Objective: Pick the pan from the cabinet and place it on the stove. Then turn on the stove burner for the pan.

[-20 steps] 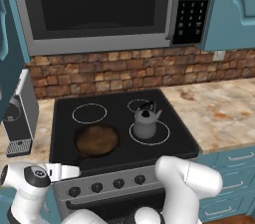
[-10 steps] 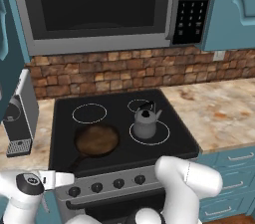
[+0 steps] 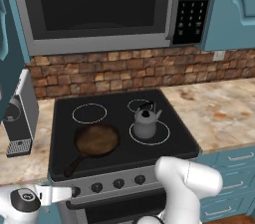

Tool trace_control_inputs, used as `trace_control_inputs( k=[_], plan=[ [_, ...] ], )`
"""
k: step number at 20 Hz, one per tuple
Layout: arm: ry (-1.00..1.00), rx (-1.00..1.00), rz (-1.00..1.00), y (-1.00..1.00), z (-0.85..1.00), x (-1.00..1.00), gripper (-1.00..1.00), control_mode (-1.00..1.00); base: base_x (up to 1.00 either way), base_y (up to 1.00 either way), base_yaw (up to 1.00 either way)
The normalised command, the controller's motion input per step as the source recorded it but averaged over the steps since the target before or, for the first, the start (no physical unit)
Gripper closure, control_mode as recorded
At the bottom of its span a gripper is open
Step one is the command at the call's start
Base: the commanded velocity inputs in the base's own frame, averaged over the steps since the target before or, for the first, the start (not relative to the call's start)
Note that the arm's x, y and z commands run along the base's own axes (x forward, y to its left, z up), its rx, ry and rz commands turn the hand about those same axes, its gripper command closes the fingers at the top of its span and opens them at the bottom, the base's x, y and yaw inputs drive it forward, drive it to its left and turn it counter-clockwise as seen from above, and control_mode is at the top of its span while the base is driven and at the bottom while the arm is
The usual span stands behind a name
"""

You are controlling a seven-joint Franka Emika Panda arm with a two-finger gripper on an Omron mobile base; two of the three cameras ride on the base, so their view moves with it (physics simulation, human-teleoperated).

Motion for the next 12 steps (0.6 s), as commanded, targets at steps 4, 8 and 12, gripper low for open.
trace_control_inputs(
  k=[4,8,12],
  plan=[
    [-0.12,0.0,0.0,0.0,-0.3,-0.27,-1.0,-1.0,0.0,0.0,0.0],
    [-0.12,0.0,0.0,-0.01,-0.25,-0.19,-1.0,-1.0,0.0,0.0,0.0],
    [-0.14,-0.01,0.0,-0.06,-0.23,-0.05,-1.0,-1.0,0.0,0.0,0.0]
  ],
)
